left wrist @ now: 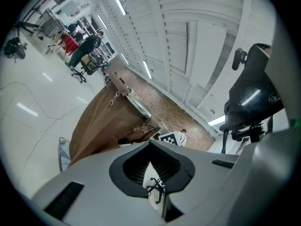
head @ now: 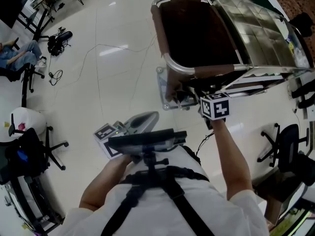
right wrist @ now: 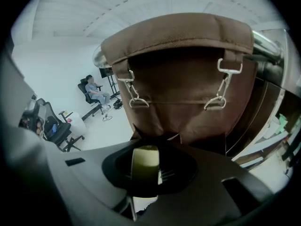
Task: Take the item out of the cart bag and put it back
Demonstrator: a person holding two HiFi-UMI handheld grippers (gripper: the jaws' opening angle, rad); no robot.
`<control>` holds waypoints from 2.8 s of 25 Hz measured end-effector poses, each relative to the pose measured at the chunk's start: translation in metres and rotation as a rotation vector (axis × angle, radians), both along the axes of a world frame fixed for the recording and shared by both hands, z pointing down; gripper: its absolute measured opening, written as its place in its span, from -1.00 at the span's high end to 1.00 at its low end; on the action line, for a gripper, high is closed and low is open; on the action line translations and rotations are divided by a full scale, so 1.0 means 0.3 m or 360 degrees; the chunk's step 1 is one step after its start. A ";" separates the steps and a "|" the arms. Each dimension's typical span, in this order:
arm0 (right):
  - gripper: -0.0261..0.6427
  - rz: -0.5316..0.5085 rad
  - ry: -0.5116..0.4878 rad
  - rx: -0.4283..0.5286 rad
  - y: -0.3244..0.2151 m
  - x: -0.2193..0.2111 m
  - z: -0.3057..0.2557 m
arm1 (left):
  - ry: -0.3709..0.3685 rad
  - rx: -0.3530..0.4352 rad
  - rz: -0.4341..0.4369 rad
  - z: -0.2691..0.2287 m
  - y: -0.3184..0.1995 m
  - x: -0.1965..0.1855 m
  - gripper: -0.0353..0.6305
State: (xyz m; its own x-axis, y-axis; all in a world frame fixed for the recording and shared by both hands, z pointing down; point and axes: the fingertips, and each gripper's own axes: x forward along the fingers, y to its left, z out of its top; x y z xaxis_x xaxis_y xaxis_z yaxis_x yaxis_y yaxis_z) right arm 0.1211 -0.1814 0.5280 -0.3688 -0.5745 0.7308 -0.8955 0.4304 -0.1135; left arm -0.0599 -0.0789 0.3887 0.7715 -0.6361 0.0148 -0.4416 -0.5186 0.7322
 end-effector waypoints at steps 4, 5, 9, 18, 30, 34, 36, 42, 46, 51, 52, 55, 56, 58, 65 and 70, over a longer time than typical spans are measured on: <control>0.70 -0.0010 0.0014 -0.0012 -0.014 -0.005 0.018 | -0.0002 0.0002 -0.0017 0.001 -0.005 -0.010 0.89; 0.70 -0.0013 0.0020 -0.0019 -0.017 -0.007 0.023 | -0.0004 0.0001 -0.0023 0.000 -0.006 -0.013 0.89; 0.70 -0.0024 0.0039 -0.0062 -0.025 -0.014 0.056 | -0.0006 0.0002 -0.0047 -0.002 -0.008 -0.026 0.89; 0.69 -0.0016 0.0082 -0.0148 -0.041 -0.020 0.121 | -0.0015 -0.0007 -0.0077 0.007 -0.009 -0.038 0.89; 0.67 0.0003 0.0083 -0.0160 -0.048 -0.023 0.134 | -0.0022 -0.0006 -0.0096 0.001 -0.005 -0.050 0.89; 0.61 0.0008 0.0069 -0.0152 -0.047 -0.024 0.128 | -0.0022 -0.0004 -0.0095 -0.004 0.000 -0.049 0.89; 0.56 0.0013 0.0062 -0.0148 -0.045 -0.023 0.125 | -0.0024 -0.0002 -0.0093 -0.004 0.003 -0.048 0.89; 0.49 0.0023 0.0040 -0.0127 -0.045 -0.022 0.114 | -0.0025 0.0003 -0.0081 -0.005 0.006 -0.042 0.89; 0.41 0.0027 -0.0014 -0.0099 -0.042 -0.028 0.094 | -0.0022 0.0002 -0.0076 -0.007 0.009 -0.040 0.89; 0.28 0.0050 -0.0066 -0.0044 -0.035 -0.029 0.068 | -0.0018 0.0002 -0.0064 -0.005 0.014 -0.039 0.89; 0.28 0.0066 -0.0064 -0.0034 -0.033 -0.022 0.063 | -0.0018 0.0002 -0.0061 -0.004 0.014 -0.037 0.89; 0.28 0.0110 -0.0073 -0.0006 -0.025 -0.006 0.042 | -0.0015 0.0001 -0.0050 -0.004 0.017 -0.034 0.89; 0.28 0.0119 -0.0087 0.0006 -0.022 -0.007 0.031 | -0.0014 0.0001 -0.0045 -0.006 0.018 -0.032 0.89; 0.28 0.0126 -0.0121 0.0032 -0.017 -0.012 0.008 | -0.0012 0.0002 -0.0036 -0.007 0.019 -0.028 0.89; 0.28 0.0166 -0.0155 0.0086 0.011 0.009 -0.044 | 0.0006 0.0003 0.0003 -0.006 0.018 -0.004 0.89; 0.28 0.0190 -0.0177 0.0124 0.029 0.023 -0.087 | 0.0016 0.0001 0.0026 -0.004 0.015 0.012 0.89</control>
State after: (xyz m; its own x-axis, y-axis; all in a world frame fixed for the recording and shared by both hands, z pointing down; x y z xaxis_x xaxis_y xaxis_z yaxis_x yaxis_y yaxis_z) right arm 0.1279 -0.1728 0.5018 -0.3706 -0.6724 0.6407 -0.9245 0.3334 -0.1849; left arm -0.0563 -0.0745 0.3874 0.7820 -0.6232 0.0068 -0.4256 -0.5261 0.7362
